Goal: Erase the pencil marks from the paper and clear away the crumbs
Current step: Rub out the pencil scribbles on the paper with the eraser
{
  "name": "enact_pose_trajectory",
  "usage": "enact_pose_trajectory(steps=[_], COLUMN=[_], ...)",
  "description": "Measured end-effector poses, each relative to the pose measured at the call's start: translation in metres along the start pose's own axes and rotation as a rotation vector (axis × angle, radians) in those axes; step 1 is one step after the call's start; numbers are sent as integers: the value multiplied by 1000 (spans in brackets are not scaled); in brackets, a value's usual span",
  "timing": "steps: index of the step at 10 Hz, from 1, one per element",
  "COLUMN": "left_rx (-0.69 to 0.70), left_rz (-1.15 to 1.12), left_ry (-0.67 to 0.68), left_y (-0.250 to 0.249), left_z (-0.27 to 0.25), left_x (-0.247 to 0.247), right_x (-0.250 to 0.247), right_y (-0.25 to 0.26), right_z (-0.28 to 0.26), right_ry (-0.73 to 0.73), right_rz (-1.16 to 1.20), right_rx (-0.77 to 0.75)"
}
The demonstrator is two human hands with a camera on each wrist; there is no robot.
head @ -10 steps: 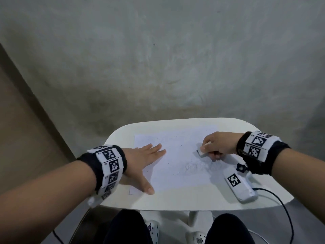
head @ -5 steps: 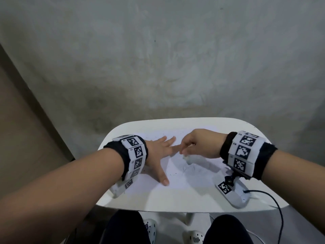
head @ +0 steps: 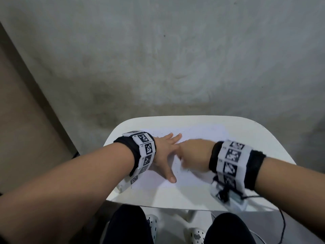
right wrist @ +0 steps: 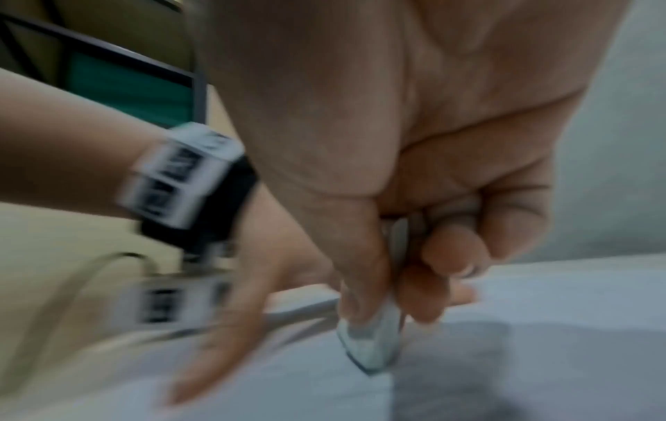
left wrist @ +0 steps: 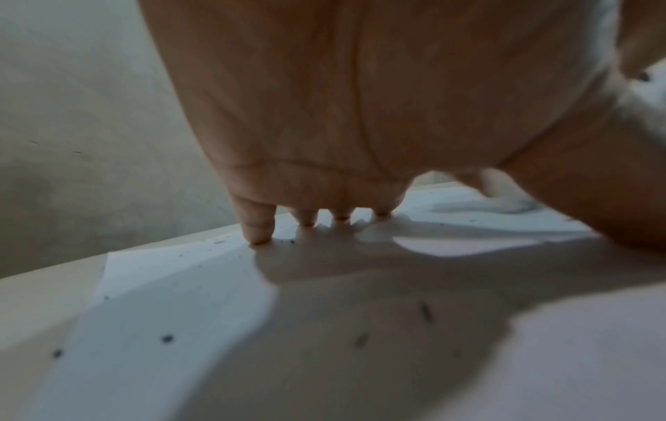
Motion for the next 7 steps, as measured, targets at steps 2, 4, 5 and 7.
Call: enact_pose_trajectory(steps=[2, 4, 5, 7], left_rx=[-14, 31, -16, -19], left_rz=[52, -1, 26, -19], left_ry=[18, -6, -1, 7], left_y=[-4, 0, -5, -2], left_z=[-1, 0, -6, -5], left_x=[1, 1, 0, 0], right_x=[4, -4, 1, -10], right_y=[21, 2, 24, 11], right_z=[-4, 2, -1, 5], right_ry=[-50, -52, -21, -12], right_rz=[-39, -114, -64, -103], right_rx=[-15, 96, -67, 49])
Point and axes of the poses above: each hand's wrist, its own z-axis towards the middle knuckle, its own x-axis out of the palm, y = z × x, the point moved 1 cm from there along z, towards the middle knuckle, and after that the axes turned 8 degrees about -x, right-handed, at the moved point
